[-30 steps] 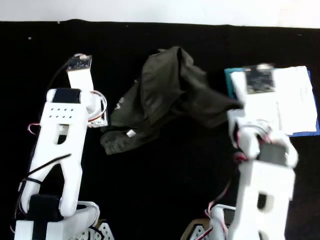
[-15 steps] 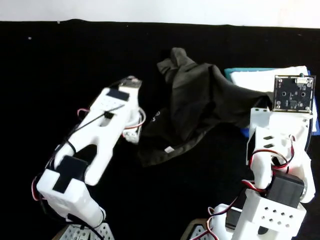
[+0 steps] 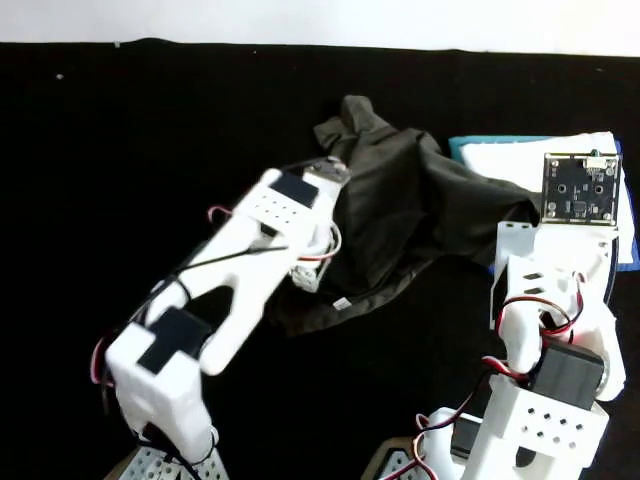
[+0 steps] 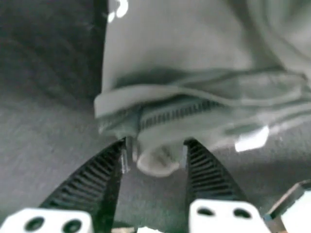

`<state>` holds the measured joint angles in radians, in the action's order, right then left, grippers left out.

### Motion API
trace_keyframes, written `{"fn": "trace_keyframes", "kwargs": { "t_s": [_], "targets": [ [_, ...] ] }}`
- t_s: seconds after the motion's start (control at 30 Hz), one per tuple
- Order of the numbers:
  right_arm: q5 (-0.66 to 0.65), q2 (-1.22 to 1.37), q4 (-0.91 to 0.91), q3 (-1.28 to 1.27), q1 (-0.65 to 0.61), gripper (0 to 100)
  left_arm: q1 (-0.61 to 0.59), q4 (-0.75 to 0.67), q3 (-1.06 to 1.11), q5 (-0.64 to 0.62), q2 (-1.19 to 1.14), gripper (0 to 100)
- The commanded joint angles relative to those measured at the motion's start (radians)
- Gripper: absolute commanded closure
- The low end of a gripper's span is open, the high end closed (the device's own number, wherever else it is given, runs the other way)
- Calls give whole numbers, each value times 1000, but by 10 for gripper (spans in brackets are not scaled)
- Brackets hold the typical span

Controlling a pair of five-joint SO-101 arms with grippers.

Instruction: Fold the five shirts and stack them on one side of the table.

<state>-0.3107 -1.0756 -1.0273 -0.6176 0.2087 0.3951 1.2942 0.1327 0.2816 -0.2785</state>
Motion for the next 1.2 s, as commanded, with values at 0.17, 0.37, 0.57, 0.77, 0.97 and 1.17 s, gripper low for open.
{"fn": "trace_keyframes", "kwargs": {
  "t_s": [0.17, 0.37, 0.57, 0.77, 0.97, 1.17],
  "targets": [
    [-8, -15, -10, -39, 12, 992, -125, -137, -94, -5, -96, 944],
    [-6, -15, 12, -209, -91, 992, -257, 5, -288, -5, -93, 991],
    [54, -12, 127, -156, -179, 992, -372, 259, -562, -3, -87, 991],
    [55, 163, -47, 257, -183, 992, -447, 480, -817, 2, -39, 991],
    [112, 357, -243, 647, -183, 992, -509, 480, -803, 35, 154, 991],
    [120, 435, -401, 684, -240, 992, -545, 480, -518, 101, 246, 987]
  ]
}}
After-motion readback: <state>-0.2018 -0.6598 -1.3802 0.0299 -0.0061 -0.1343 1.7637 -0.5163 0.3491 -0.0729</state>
